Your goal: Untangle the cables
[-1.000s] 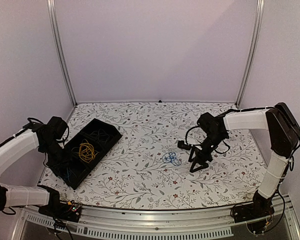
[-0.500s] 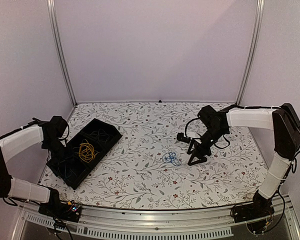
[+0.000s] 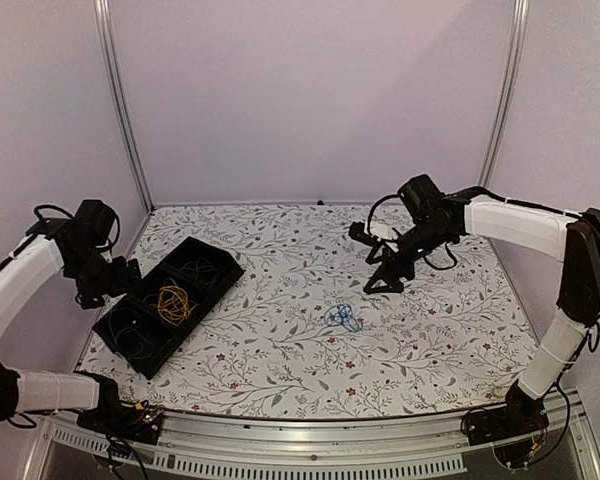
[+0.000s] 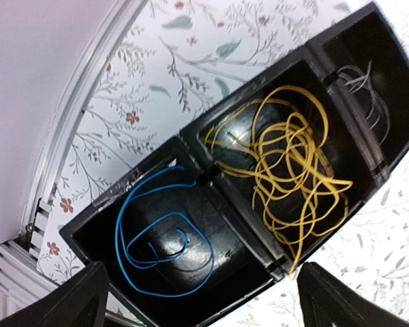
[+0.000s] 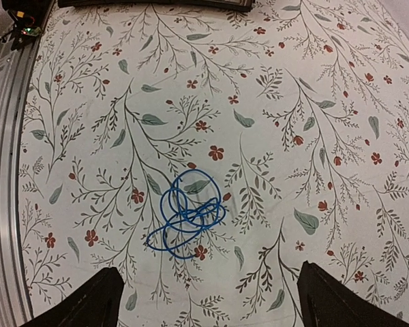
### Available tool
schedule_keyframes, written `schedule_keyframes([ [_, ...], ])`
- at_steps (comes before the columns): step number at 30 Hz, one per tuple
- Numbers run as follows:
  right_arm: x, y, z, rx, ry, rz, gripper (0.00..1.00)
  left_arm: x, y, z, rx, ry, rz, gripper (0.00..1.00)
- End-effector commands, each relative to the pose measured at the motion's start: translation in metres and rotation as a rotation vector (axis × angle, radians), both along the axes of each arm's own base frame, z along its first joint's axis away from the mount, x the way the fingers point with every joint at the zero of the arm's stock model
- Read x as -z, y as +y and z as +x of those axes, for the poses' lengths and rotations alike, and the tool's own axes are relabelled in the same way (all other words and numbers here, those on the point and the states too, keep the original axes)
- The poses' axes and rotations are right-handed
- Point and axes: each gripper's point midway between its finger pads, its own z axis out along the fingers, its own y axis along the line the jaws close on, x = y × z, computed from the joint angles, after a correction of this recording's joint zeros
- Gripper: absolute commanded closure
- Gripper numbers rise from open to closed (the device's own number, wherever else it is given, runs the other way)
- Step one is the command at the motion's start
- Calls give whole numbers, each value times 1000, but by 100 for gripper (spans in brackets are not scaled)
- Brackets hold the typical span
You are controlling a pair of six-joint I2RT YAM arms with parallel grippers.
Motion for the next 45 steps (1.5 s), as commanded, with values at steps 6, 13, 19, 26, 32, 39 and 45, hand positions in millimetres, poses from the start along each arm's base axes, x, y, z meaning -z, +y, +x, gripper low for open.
schedule_keyframes([
  [6, 37, 10, -15, -91, 44, -92, 46, -127, -34, 75, 201, -536, 27, 0],
  [13, 76, 24, -48, -185, 91, -165, 47, -166, -177, 95, 692, -909, 41, 0],
  [19, 102, 27, -55, -177, 162, -213, 46, -137, -258, 109, 813, -895, 31, 2],
  [26, 121, 26, -60, -178, 179, -261, 44, -120, -309, 107, 820, -933, 43, 0],
  [32, 130, 29, -46, -129, 155, -284, 46, -102, -327, 100, 824, -906, -13, 0],
  [39, 127, 35, -32, -83, 119, -275, 82, -74, -348, 93, 865, -895, -91, 3],
  [45, 84, 41, -40, -98, 110, -190, 98, -36, -390, 80, 1021, -860, -187, 11],
])
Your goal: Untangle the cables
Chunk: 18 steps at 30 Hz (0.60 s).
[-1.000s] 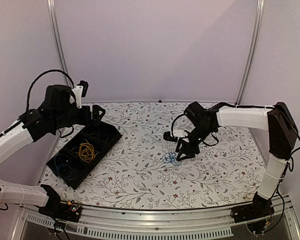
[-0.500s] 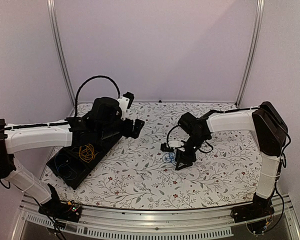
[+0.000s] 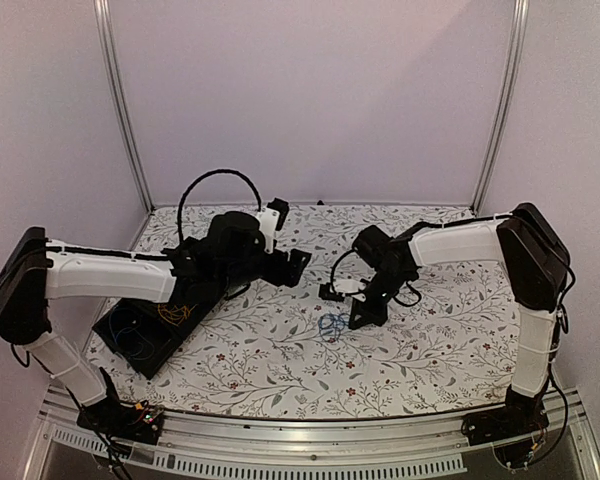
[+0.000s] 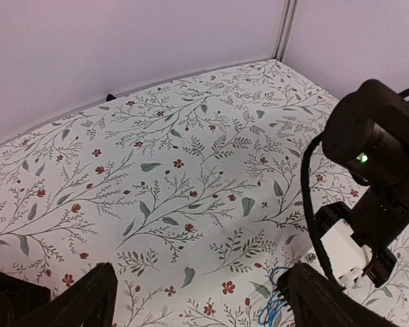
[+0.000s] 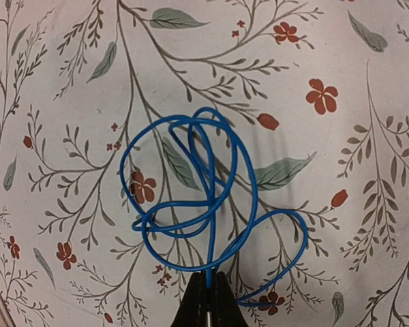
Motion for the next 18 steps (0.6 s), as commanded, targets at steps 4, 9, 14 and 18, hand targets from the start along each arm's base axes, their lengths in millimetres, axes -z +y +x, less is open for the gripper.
schedule_keyframes([
  [4, -61, 16, -8, -14, -7, 136, 100, 36, -53, -23, 208, 38, -71, 13],
  [9, -80, 21, -10, -4, 18, 184, 100, 40, -71, -33, 292, 53, -134, 15],
  [14, -100, 26, -10, -4, 22, 230, 100, 45, -83, -40, 355, 77, -170, 19],
  [18, -110, 25, -5, 22, 22, 254, 100, 25, -73, -48, 359, 25, -272, 34],
])
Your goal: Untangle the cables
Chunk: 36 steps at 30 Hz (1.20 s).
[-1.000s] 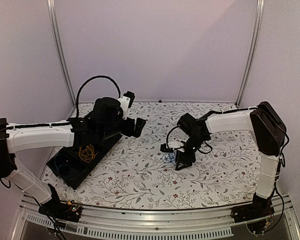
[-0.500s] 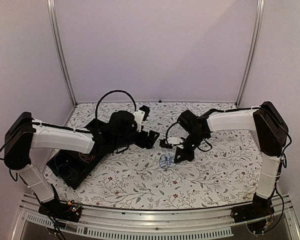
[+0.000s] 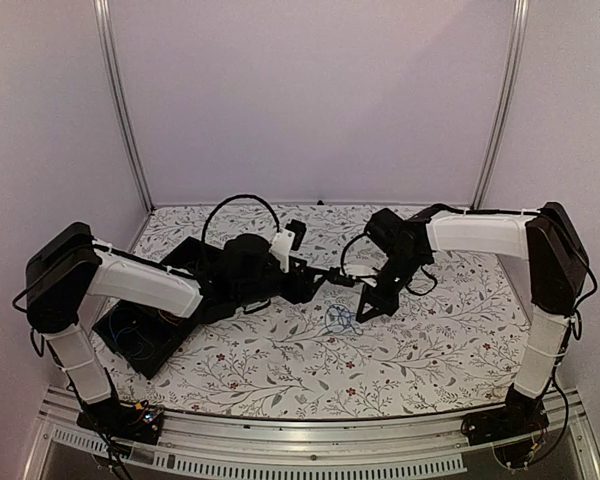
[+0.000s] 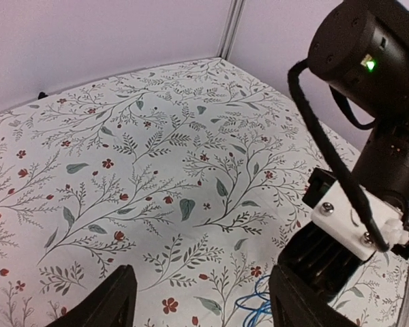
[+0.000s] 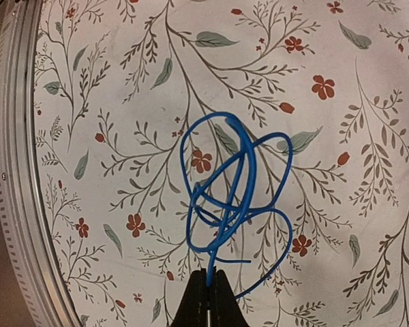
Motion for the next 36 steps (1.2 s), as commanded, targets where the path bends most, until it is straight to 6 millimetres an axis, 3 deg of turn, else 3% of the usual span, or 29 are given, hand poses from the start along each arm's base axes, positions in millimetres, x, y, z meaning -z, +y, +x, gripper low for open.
schedule_keyframes([
  [1, -63, 35, 16, -24, -107, 219, 100, -33, -11, -39, 145, -56, -195, 35],
  [3, -62, 31, 18, -12, -114, 214, 100, -55, 6, -45, 122, -118, -269, 34],
  [5, -63, 28, 21, -3, -119, 216, 100, -64, 15, -47, 101, -141, -287, 29],
  [7, -66, 27, 22, -1, -121, 224, 100, -58, 16, -42, 74, -125, -257, 29],
  [12, -81, 31, 23, -1, -137, 258, 100, -20, -9, -44, 149, -1, -209, 38],
  [16, -93, 32, 25, 2, -161, 272, 100, -18, -14, -41, 145, 21, -250, 47],
  [21, -102, 31, 27, 6, -179, 280, 100, -18, -15, -39, 136, 10, -270, 48],
  [29, -109, 31, 26, 8, -180, 290, 100, -8, -2, -34, 96, 34, -287, 64],
  [36, -121, 33, 20, -11, -172, 318, 100, 7, 17, -13, 5, 88, -323, 82],
])
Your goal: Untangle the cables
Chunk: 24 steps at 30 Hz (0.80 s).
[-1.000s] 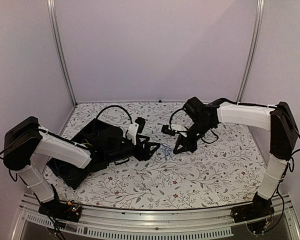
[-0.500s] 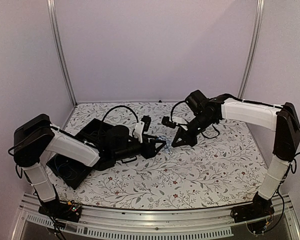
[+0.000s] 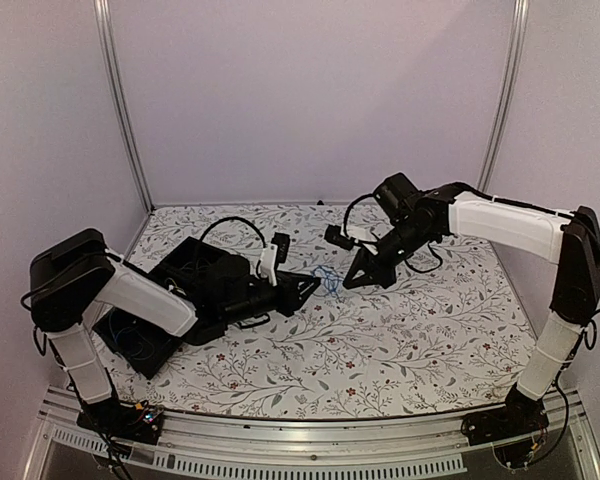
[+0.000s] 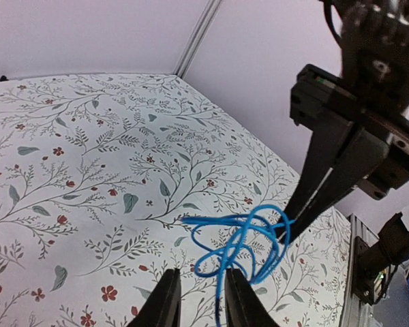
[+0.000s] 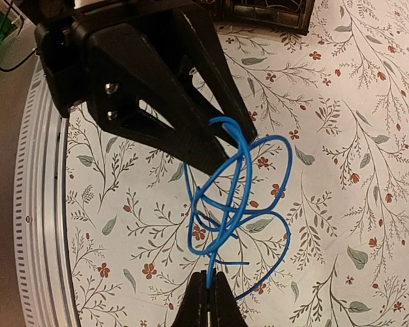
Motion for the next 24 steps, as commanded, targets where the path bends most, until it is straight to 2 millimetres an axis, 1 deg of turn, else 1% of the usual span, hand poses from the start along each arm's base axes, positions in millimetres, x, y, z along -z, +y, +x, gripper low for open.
schedule_keyframes([
  [1, -33, 3, -4, -18, -22, 69, 100, 10, 12, 20, -63, 36, -37, 86],
  [3, -37, 3, -5, -20, -27, 75, 100, 15, 13, 25, -72, 51, -41, 93],
  [4, -38, 2, -6, -22, -28, 75, 100, 18, 13, 28, -79, 61, -45, 94],
  [6, -41, 1, -8, -27, -27, 76, 100, 25, 18, 35, -110, 93, -53, 100],
  [8, -45, -2, -12, -41, -32, 73, 100, 38, 27, 42, -157, 150, -53, 100],
  [9, -46, -4, -13, -45, -41, 65, 100, 44, 35, 48, -196, 174, -58, 100],
  [13, -60, -21, -9, -41, -105, 48, 100, 65, 56, 55, -249, 238, -70, 100],
  [16, -82, -40, 7, 7, -193, 59, 100, 77, 62, 54, -255, 259, -52, 100],
  [19, -116, -65, 31, 93, -270, 114, 100, 90, 64, 52, -253, 288, -18, 100],
  [21, -138, -81, 41, 139, -301, 156, 100, 98, 63, 50, -240, 310, -4, 100],
  [22, -146, -89, 46, 159, -316, 169, 100, 101, 62, 49, -236, 317, 0, 100],
  [24, -152, -96, 49, 181, -340, 168, 100, 107, 61, 49, -232, 331, 14, 100],
])
